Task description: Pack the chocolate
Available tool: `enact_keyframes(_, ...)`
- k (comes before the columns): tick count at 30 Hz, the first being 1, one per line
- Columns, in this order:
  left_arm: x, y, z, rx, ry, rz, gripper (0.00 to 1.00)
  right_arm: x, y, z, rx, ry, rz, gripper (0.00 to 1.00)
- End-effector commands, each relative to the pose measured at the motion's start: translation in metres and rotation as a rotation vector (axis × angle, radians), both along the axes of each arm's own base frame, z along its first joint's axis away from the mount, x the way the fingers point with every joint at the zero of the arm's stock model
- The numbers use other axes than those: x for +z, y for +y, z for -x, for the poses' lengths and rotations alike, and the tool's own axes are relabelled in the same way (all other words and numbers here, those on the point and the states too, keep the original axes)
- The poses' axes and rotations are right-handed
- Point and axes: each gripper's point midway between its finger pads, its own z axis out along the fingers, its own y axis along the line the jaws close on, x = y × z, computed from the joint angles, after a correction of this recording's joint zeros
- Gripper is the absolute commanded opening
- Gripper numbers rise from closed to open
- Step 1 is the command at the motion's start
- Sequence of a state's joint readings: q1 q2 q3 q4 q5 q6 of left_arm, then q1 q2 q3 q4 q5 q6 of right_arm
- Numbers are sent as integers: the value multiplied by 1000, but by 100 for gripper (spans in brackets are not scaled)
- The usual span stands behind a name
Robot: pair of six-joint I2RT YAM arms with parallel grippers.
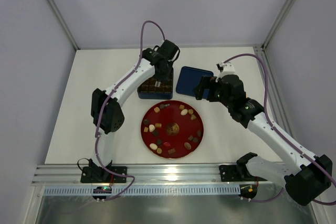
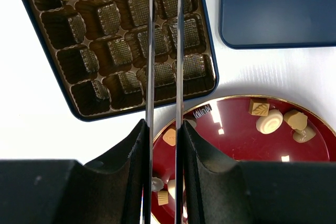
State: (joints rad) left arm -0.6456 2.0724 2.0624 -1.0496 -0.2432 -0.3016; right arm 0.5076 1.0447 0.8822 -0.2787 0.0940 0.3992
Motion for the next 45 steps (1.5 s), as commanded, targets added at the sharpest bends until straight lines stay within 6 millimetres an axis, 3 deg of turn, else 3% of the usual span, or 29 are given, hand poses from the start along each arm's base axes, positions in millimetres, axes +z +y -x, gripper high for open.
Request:
enact_keyframes(1,19,-3,-14,-2,-66,27,29,13,-2,-1,-10,-37,-15,100)
enact_keyframes(21,30,4,-15,-4,-92,5,39,14,0,-1,-7,-36,-23,100)
enact_keyframes(28,56,10,-6,-4,-123,29,38,12,1,-1,-6,-32,-25,100)
enact_keyframes(32,65,10,13,-14,-96,84,38,13,0,-1,-8,-34,-28,100)
enact_keyframes(33,75,11,20,-16,-109,106,38,13,1,-2,-8,-34,-28,100)
enact_keyframes(35,73,12,32,-24,-94,116,38,14,0,-2,-10,-38,-27,100)
enact_keyframes(39,86,9,64,-61,-88,159,38,15,-1,-2,-16,-41,-26,100)
enact_keyframes(43,87,0,99,-116,-62,171,38,15,-2,-4,-22,-43,-18,100)
enact_keyframes(45,79,-6,120,-152,-31,161,38,17,-5,-5,-32,-46,-10,100)
